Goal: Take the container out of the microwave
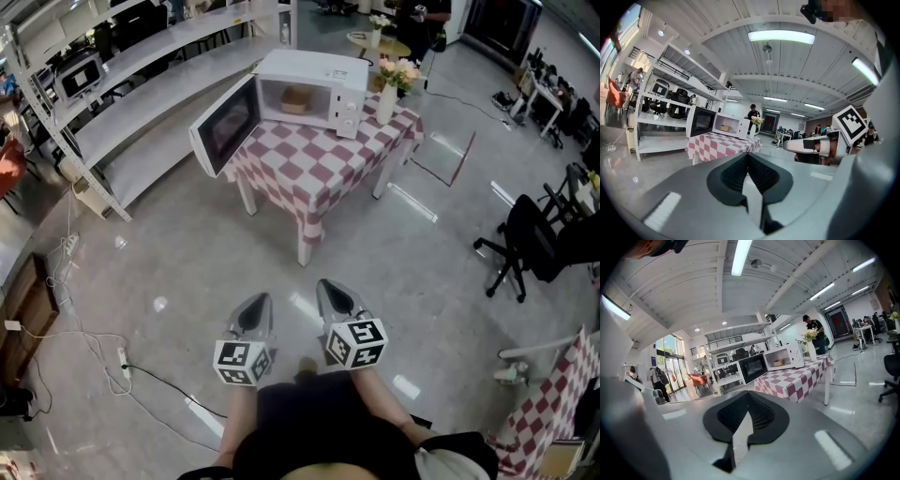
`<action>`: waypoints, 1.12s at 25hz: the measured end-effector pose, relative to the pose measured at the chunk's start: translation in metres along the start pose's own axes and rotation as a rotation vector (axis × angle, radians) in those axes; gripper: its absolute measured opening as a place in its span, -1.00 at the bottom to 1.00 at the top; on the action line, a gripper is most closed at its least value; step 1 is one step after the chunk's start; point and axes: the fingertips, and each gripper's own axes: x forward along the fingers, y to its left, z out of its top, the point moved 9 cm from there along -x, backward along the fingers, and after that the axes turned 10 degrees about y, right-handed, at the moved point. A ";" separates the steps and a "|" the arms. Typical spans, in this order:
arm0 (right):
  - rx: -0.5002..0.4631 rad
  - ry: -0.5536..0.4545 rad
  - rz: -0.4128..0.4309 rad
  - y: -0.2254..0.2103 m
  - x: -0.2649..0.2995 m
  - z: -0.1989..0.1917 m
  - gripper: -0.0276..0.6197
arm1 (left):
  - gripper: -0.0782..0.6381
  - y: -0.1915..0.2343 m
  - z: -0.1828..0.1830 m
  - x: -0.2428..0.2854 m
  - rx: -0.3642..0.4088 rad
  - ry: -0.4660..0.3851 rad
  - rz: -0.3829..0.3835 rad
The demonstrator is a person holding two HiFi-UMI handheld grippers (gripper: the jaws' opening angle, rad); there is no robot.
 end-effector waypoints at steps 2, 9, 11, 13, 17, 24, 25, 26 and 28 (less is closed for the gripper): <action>0.001 -0.007 0.003 -0.002 0.003 0.003 -0.91 | -0.76 -0.001 0.002 0.004 -0.001 -0.005 0.001; -0.018 0.014 0.032 -0.005 0.013 0.005 -0.91 | -0.76 -0.001 0.003 0.013 -0.017 -0.006 0.007; -0.014 0.010 0.039 -0.007 0.015 0.005 -0.91 | -0.76 -0.002 0.002 0.015 -0.018 -0.006 0.014; -0.010 0.003 0.048 -0.008 0.015 0.005 -0.91 | -0.76 -0.003 0.001 0.014 -0.018 -0.007 0.021; -0.008 0.010 0.064 -0.007 0.016 0.002 -0.91 | -0.76 -0.004 -0.001 0.011 -0.022 -0.005 0.038; 0.011 0.029 0.064 -0.009 0.013 -0.004 -0.91 | -0.76 -0.006 -0.003 0.007 -0.021 0.005 0.052; 0.013 0.030 0.062 -0.010 0.012 -0.004 -0.91 | -0.76 -0.007 -0.003 0.007 -0.021 0.005 0.053; 0.016 0.030 0.060 -0.011 0.012 -0.005 -0.91 | -0.76 -0.007 -0.003 0.008 -0.020 0.005 0.053; 0.021 0.033 0.057 -0.013 0.012 -0.006 -0.91 | -0.76 -0.008 -0.004 0.009 -0.018 0.009 0.053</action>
